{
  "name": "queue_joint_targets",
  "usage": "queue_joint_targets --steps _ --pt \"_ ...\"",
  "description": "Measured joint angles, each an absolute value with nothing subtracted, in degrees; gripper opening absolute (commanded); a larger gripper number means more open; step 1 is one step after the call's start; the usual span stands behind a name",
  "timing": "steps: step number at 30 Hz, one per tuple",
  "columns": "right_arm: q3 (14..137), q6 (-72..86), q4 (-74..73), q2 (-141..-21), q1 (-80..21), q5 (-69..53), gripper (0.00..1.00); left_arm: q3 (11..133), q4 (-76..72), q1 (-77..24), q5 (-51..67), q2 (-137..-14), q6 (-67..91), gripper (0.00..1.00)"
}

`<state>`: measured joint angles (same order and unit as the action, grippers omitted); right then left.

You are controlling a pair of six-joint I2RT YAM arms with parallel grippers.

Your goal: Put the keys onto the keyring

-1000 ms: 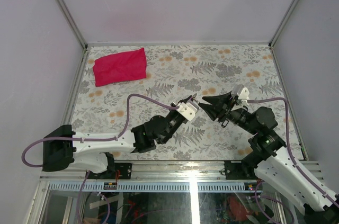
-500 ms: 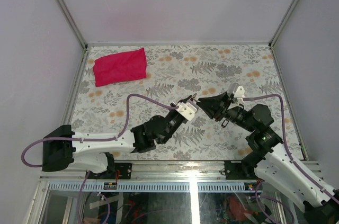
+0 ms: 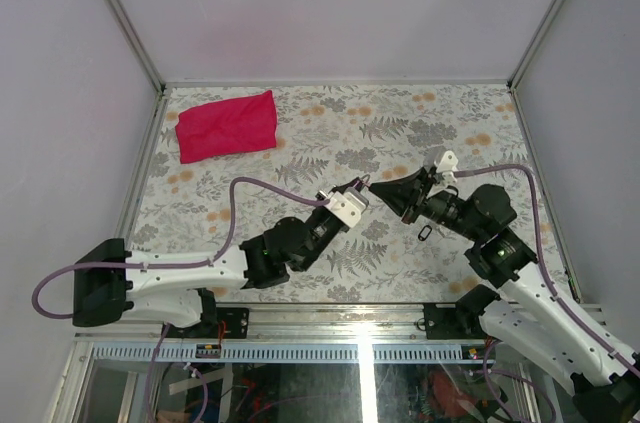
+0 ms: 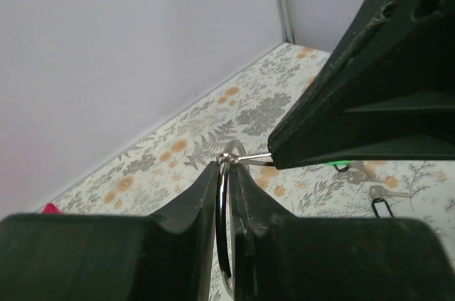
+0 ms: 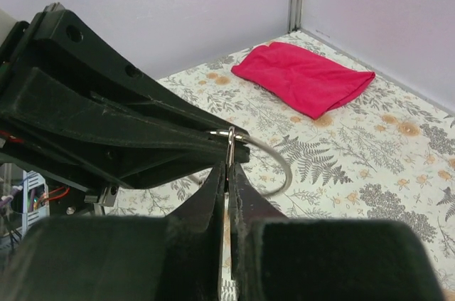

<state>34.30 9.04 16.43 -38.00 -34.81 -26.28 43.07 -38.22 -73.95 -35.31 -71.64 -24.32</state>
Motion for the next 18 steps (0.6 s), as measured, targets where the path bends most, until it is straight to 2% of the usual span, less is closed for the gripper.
queue_joint_targets --steps 7,18 --pt "43.86 9.28 5.34 -40.77 -34.81 -26.72 0.0 40.93 -39.94 -73.95 -31.18 -67.53 -26.02 0.33" --pt "62.78 9.93 -14.52 -49.36 -34.81 -29.95 0.0 37.23 -41.65 -73.95 -25.61 -63.33 -30.87 0.41"
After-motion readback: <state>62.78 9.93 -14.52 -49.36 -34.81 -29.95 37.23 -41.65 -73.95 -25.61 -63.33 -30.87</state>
